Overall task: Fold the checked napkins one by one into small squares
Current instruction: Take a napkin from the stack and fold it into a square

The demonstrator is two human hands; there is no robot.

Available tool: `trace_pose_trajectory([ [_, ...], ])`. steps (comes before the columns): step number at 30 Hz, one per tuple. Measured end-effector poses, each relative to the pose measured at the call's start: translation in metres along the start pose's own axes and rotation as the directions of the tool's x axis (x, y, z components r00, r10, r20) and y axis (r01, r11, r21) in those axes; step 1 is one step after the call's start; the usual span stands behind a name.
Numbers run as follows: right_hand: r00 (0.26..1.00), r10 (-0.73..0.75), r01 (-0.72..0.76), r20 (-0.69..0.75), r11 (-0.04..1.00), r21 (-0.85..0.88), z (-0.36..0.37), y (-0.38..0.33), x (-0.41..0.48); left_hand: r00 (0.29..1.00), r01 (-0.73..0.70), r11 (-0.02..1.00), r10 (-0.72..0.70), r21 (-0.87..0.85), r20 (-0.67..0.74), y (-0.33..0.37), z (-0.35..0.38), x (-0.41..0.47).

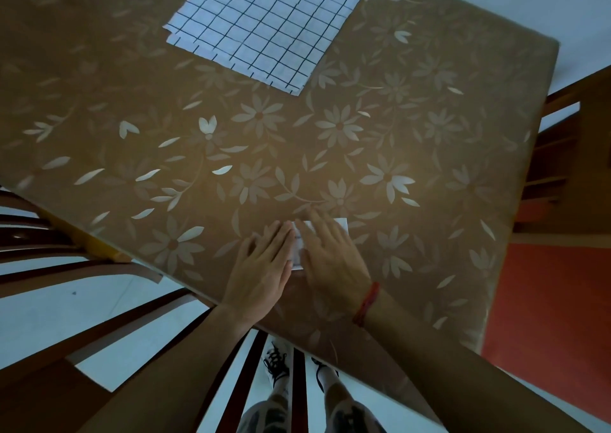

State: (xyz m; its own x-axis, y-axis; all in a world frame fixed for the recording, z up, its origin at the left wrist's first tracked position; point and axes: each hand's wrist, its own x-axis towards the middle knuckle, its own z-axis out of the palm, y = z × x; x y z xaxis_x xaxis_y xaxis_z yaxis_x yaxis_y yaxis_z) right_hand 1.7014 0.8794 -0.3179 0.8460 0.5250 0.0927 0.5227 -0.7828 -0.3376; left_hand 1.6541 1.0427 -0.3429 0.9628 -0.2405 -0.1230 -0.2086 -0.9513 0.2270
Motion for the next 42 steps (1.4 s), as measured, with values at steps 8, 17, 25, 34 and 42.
trace_pose_trajectory([
  [8,0.965,-0.076,0.114,0.25,0.983,-0.141,0.029,0.004,0.0,1.0,0.013,1.0,-0.013,0.015,-0.006,0.0,0.007,-0.001],
  [17,0.959,-0.049,0.098,0.278,0.981,-0.166,0.026,0.015,0.0,1.0,0.013,0.999,-0.013,0.049,-0.001,0.0,0.009,-0.003],
  [25,0.941,0.06,0.021,0.334,0.972,-0.232,0.002,0.061,-0.02,1.0,0.027,0.998,-0.028,0.048,0.014,0.002,0.005,-0.002],
  [34,0.934,0.064,0.004,0.353,0.982,-0.19,-0.006,0.052,-0.014,0.997,0.045,0.998,-0.048,-0.042,-0.067,0.009,-0.016,0.013],
  [42,0.931,0.109,-0.087,0.347,0.993,-0.078,-0.018,0.043,0.0,0.986,0.148,0.974,-0.158,-0.172,-0.05,0.016,-0.031,0.036],
])
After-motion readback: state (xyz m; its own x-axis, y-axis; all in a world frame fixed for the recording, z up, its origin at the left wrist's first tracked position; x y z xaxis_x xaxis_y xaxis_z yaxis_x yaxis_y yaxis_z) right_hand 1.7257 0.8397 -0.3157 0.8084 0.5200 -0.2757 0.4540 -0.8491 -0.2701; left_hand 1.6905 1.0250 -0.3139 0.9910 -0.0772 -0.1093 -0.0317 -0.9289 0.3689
